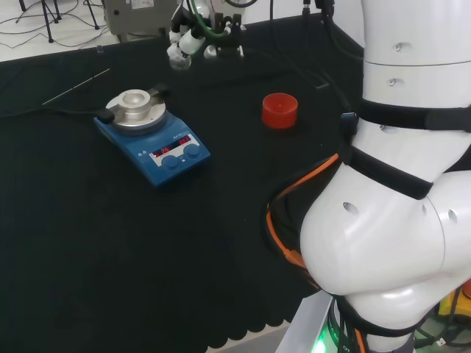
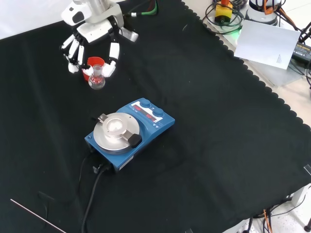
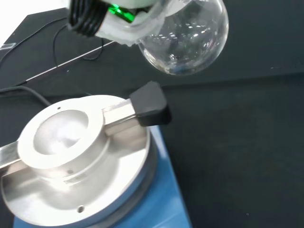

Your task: Place the round-bottom flask on the heater.

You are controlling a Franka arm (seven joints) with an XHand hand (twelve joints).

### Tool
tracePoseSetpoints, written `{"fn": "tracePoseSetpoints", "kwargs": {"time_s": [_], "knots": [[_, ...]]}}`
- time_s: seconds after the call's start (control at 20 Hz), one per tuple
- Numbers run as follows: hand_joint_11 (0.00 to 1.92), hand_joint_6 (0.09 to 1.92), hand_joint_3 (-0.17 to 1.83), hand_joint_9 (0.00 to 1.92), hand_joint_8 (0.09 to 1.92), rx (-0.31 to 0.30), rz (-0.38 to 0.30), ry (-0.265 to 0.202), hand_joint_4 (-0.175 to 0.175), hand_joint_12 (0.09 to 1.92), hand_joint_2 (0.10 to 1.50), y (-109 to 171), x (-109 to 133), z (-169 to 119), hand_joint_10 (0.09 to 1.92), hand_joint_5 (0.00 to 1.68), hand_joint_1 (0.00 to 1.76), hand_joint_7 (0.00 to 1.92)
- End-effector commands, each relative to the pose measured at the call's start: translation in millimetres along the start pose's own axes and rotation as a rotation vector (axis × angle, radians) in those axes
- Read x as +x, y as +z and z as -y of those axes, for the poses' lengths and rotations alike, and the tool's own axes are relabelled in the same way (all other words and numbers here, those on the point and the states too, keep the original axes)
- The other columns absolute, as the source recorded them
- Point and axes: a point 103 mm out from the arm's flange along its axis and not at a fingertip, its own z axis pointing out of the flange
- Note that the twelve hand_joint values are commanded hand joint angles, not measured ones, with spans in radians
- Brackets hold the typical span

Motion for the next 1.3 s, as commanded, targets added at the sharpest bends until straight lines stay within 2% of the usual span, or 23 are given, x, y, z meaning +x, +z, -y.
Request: {"fn": "tracePoseSetpoints", "kwargs": {"time_s": [0.05,1.3], "knots": [[0.24,0.96,0.69,0.68,0.57,0.038,0.005,-0.043,0.175,1.33,0.71,8.3,26.4,-7.5,0.57,1.12,1.08,0.52],[0.24,0.95,0.71,0.68,0.57,0.104,0.023,-0.135,0.175,1.33,0.70,45.3,90.0,-10.8,0.57,1.13,1.08,0.52]]}}
